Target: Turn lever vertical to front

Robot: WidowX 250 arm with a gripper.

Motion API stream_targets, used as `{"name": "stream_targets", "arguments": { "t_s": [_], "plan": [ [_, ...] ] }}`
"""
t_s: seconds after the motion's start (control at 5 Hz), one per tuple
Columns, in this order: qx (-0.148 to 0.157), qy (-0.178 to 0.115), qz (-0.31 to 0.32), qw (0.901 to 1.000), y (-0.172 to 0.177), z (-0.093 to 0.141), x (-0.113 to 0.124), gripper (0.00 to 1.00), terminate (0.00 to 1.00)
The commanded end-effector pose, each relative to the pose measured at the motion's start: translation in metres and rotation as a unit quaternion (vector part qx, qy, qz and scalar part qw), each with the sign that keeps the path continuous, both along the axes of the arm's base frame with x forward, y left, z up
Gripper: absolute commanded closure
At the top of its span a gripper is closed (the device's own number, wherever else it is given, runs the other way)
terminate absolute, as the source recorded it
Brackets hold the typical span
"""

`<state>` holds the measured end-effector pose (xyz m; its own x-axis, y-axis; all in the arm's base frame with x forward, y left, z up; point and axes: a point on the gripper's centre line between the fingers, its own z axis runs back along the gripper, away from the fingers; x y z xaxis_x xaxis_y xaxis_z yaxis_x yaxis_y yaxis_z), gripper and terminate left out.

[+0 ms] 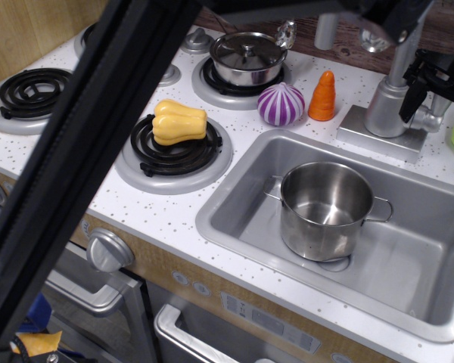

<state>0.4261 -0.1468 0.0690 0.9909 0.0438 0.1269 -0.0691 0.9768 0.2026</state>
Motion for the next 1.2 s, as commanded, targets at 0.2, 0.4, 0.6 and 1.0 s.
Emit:
{"name": "stream_targets", "arguments": {
  "t_s": [0.2, 0.4, 0.6, 1.0],
  "plan": [
    [0.011, -0.028, 0.004, 0.9996, 0.0, 0.001, 0.004, 0.0, 0.0],
    [0.025, -0.059, -0.009, 0.9979, 0.002, 0.009, 0.01, 0.0, 0.0],
    [0.048, -0.095, -0.016, 0.9942, 0.001, 0.017, 0.015, 0.0, 0.0],
    [0.063, -0.134, -0.019, 0.9888, 0.005, 0.031, 0.027, 0.0, 0.0]
  ]
}}
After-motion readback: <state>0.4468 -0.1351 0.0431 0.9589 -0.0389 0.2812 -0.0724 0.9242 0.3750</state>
